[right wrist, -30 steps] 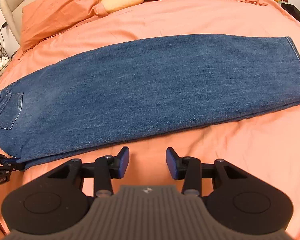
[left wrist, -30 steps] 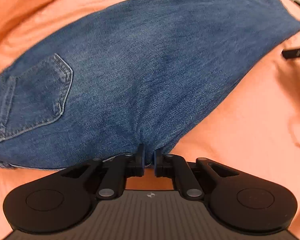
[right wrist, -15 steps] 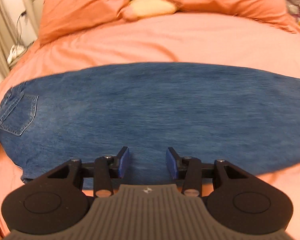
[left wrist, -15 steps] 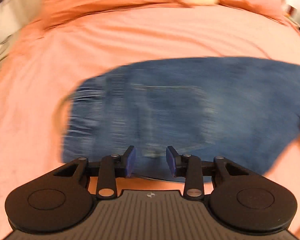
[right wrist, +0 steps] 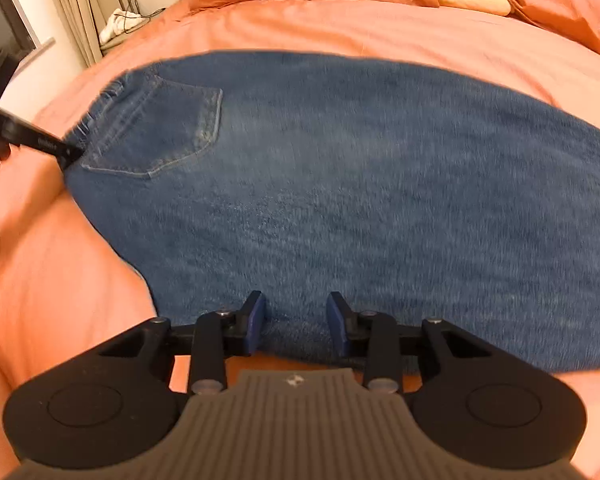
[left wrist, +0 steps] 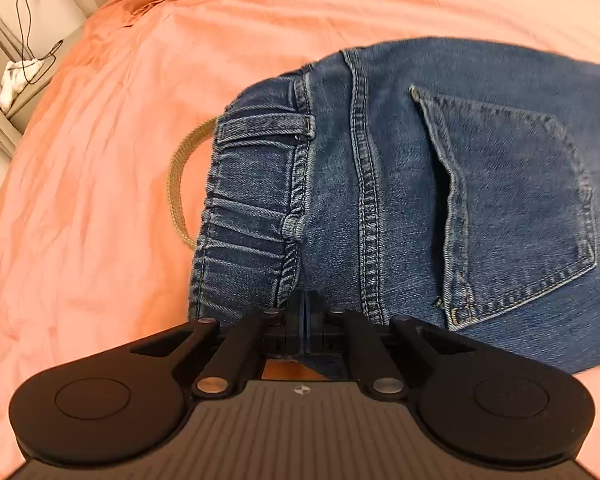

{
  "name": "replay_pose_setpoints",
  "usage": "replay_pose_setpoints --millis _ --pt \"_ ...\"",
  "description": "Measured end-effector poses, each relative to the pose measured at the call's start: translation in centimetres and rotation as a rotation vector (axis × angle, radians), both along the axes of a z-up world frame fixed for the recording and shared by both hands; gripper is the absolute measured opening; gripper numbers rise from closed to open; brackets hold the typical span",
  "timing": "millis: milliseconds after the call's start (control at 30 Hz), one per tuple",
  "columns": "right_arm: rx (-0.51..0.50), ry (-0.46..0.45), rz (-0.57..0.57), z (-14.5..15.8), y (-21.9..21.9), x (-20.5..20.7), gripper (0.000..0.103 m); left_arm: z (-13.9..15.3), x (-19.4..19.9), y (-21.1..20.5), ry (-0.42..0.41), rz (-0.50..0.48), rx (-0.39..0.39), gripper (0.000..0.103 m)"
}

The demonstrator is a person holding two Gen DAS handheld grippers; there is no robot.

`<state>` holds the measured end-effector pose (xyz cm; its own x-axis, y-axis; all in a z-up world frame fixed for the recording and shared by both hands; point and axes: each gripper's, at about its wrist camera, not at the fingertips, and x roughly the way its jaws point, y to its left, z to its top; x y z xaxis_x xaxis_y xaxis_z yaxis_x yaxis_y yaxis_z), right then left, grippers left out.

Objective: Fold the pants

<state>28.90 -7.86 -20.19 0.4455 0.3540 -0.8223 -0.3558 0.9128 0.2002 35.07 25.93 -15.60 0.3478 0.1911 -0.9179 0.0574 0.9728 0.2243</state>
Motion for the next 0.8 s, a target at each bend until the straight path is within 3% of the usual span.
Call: replay_pose_setpoints --millis 167,300,333,400,600,800 --pt "-0.069 -0.048 0.036 -0.2 0.2 -1.3 0.032 -0.4 0.4 -1.1 0.013 -0.013 0.077 0.006" --pt "0.000 0.000 -0.010 0.6 -1.0 -0.2 0.028 0.9 -0.2 -2.8 0.001 -0.042 0.146 0.007" --pt "0.014 0.004 -0.020 1.1 -1.7 -0.4 0.027 1.6 -0.7 -3.4 -0.014 -0.051 0.157 0.009" --pt "0.034 -0.028 -0.052 2.4 -3.5 -1.0 0.031 3.5 -1.6 -4.3 -0.064 -0.063 0.162 0.032" --pt "0.130 -0.040 -0.329 5.4 -15.5 -2.5 0.035 8.8 -2.0 -9.1 -0.127 -0.104 -0.009 0.036" --pt "0.221 -0.022 -0.691 6.7 -30.9 -4.6 0.039 11.7 -0.6 -18.3 -0.143 -0.256 -0.155 0.038"
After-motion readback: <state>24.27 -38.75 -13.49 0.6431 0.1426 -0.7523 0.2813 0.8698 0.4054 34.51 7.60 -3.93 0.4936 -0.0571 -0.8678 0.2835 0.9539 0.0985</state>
